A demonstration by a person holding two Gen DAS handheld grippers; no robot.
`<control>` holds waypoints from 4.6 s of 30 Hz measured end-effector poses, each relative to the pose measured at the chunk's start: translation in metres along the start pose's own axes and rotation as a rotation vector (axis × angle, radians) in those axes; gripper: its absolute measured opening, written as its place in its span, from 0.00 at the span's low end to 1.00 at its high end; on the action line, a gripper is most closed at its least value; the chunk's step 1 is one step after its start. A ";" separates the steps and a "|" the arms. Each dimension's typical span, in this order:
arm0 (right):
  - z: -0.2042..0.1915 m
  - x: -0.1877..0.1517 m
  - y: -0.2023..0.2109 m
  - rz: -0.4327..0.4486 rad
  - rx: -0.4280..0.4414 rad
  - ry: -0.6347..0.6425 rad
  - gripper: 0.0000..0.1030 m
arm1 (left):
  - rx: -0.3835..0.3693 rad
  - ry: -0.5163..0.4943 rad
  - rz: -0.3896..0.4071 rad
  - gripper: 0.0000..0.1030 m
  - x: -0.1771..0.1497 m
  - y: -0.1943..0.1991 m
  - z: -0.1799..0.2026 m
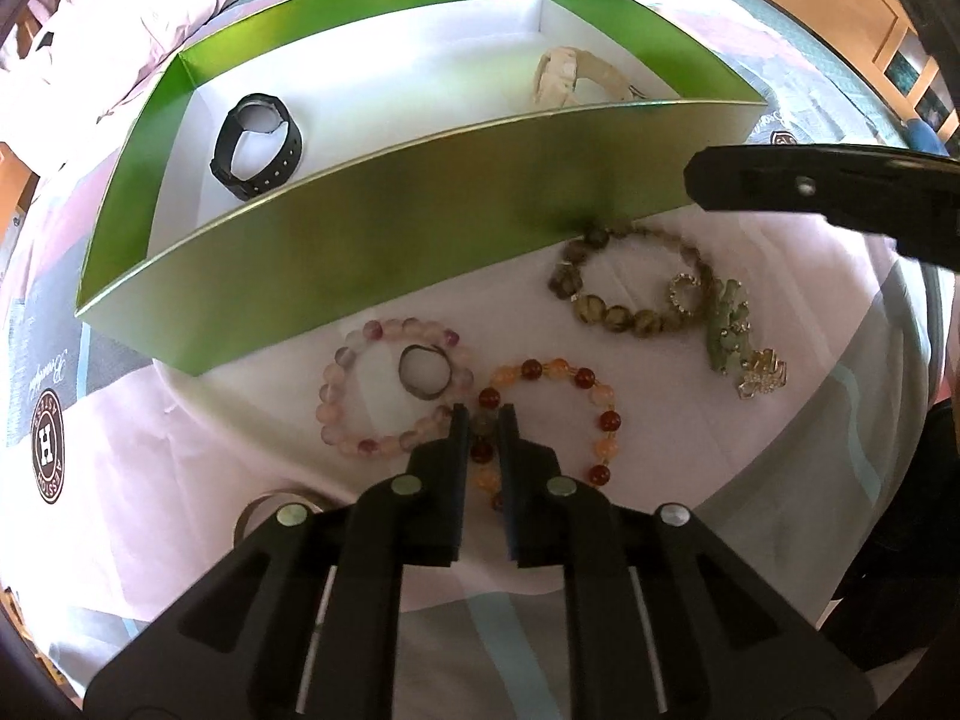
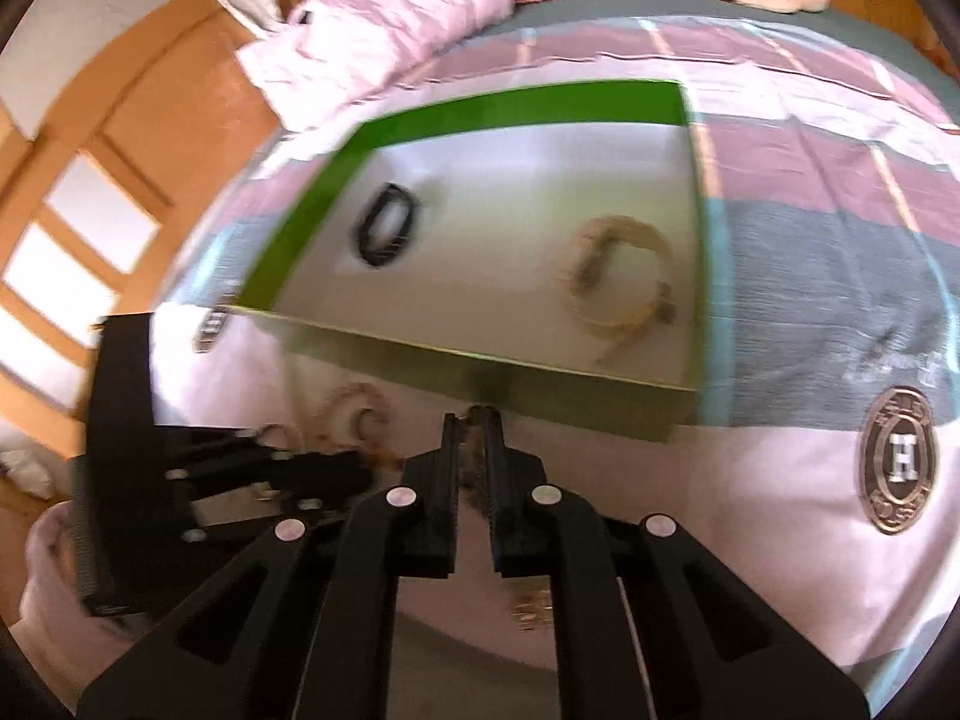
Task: Organize jewelry
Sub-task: 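Grasp the dark bead bracelet with the right tool while the left tool holds the red bracelet, then carry both bracelets into the green box and open both tools, then move the left tool down to the pink bead bracelet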
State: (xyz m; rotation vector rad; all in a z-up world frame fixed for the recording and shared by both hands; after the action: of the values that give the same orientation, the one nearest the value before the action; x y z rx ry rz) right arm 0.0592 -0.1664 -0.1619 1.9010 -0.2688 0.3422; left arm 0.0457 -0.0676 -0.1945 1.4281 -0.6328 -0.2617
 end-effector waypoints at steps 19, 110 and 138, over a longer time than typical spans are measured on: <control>0.001 -0.020 -0.054 -0.117 -0.261 0.199 0.67 | -0.013 -0.070 -0.023 0.58 -0.006 -0.006 0.034; -0.003 0.070 0.031 0.259 0.020 0.016 0.43 | -0.085 0.162 0.293 0.24 0.097 0.070 -0.025; 0.003 -0.032 -0.025 -0.133 0.006 0.046 0.11 | 0.047 0.127 0.052 0.51 0.007 0.012 -0.022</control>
State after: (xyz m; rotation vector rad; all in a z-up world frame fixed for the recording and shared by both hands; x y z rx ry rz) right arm 0.0388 -0.1602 -0.1962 1.9037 -0.1097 0.2974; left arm 0.0610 -0.0513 -0.1815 1.4592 -0.5741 -0.1148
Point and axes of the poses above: each gripper's, at about its wrist camera, not at the fingertips, and y roughly against the way its jaws point, z to its right, x to its top, the point moved 10 cm from there along -y, roughly the way its jaws point, and after that the axes turned 7 degrees about -z, right-handed, at the moved point
